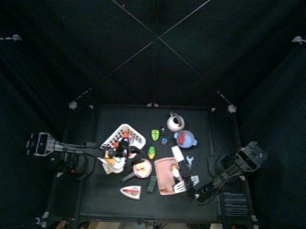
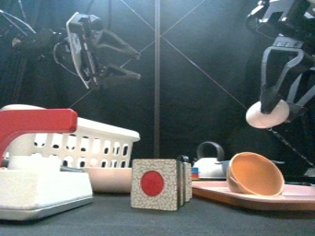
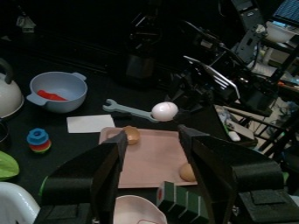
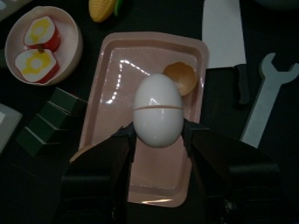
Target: Drop egg on plate
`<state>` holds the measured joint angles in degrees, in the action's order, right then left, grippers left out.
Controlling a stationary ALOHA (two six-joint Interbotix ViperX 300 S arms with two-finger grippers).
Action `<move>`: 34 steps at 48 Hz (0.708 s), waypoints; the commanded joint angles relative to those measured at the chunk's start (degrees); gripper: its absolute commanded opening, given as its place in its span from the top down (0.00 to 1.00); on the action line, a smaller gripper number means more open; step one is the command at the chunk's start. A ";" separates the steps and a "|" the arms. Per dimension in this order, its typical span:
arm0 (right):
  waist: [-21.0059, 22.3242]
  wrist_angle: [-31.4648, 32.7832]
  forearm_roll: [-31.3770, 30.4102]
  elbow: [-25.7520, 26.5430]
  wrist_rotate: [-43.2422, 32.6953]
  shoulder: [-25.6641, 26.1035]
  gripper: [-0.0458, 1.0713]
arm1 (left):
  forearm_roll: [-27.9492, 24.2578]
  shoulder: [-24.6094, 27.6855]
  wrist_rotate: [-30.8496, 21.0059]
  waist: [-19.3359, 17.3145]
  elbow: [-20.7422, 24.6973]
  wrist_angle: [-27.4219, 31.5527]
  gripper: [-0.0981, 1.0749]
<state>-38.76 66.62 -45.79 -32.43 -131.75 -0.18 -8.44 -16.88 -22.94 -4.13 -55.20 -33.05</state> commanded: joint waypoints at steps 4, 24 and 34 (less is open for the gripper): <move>0.00 2.72 0.79 1.76 -2.20 -0.97 0.32 | 0.18 -0.62 0.09 0.00 0.53 -0.53 0.18; -0.44 0.26 -0.18 0.44 -14.77 -5.36 0.32 | 0.88 -0.35 0.09 0.00 0.35 -0.53 0.18; 0.09 -4.57 0.53 0.53 -15.56 -7.91 0.32 | 0.97 -0.18 0.00 0.00 0.35 -0.53 0.18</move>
<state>-38.85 63.46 -45.44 -32.52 -146.69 -8.61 -7.56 -16.88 -22.94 -4.13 -55.37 -33.05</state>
